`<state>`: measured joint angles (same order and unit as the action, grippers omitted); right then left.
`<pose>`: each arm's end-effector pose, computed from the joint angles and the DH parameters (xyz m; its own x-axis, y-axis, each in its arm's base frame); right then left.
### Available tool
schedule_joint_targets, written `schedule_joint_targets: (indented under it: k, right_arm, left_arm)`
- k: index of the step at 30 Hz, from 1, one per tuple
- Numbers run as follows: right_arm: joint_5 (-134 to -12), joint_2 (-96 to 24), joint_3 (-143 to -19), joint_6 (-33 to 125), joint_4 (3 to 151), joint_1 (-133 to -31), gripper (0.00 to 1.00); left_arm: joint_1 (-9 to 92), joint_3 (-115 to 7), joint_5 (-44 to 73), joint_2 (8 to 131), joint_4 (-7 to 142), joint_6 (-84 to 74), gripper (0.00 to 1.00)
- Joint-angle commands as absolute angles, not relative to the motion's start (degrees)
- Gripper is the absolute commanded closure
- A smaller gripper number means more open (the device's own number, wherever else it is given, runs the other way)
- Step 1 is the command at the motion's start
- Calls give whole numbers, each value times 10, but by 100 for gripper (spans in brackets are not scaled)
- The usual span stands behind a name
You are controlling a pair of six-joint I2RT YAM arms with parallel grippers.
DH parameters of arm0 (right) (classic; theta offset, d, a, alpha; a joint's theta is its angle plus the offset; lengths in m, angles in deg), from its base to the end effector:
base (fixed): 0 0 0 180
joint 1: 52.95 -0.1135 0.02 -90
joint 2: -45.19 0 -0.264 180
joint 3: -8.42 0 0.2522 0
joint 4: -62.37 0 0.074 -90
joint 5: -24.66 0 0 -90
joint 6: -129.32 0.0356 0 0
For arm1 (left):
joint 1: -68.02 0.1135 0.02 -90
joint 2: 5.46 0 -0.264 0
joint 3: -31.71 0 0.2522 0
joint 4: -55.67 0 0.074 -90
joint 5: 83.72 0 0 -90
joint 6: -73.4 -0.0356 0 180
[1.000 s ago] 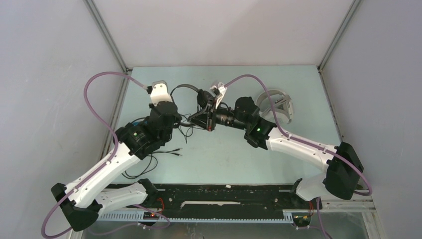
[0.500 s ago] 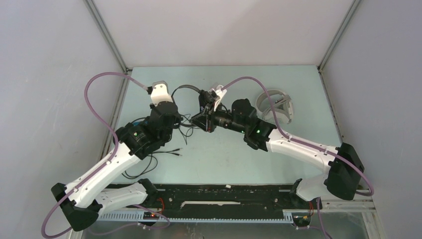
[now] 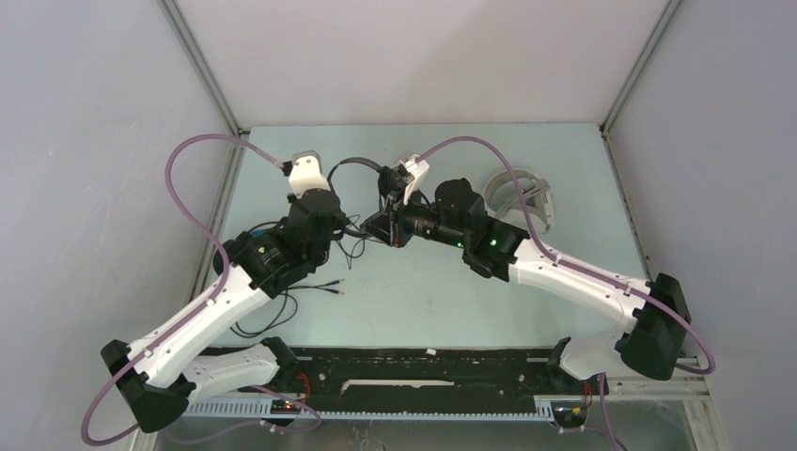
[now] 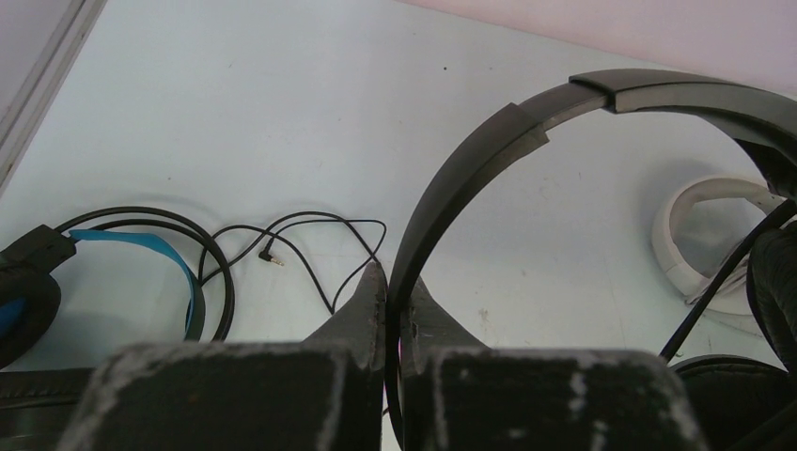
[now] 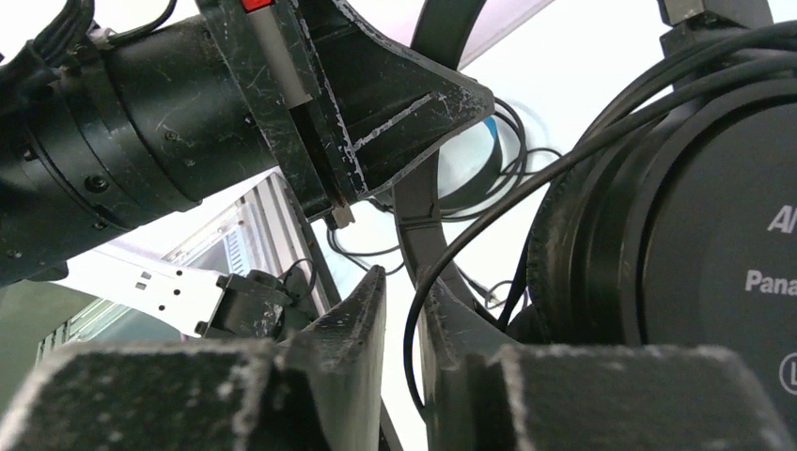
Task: Wrap the headphones
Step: Wrap the headphones cable around the headphones.
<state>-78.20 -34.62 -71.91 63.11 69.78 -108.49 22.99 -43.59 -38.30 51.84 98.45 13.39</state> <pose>0.1821 0.2794 0.3626 -0.4368 0.0585 -0.8977 -0.8226 0.3780 0.4249 0.1643 -0.1291 0.3719 -0.2833 -0.2202 -0.9334 -0.1017 0.9747 -0.1990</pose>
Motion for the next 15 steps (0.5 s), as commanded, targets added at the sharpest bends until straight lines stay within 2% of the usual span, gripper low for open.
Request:
schedule_joint_targets:
  k: [1, 4, 10, 15]
  right_arm:
    - [-748, -341, -765, 654, 756, -1089, 76]
    - [-728, -341, -773, 663, 779, -1090, 75]
    - [-699, -341, -780, 662, 800, -1090, 81]
    - [-691, -333, -787, 664, 819, -1089, 73]
  left_arm:
    - [235, -489, -397, 520, 930, 158, 100]
    - [237, -493, -394, 526, 930, 157, 100]
    - [239, -496, -387, 534, 932, 159, 100]
    - [241, -496, -391, 533, 932, 158, 100]
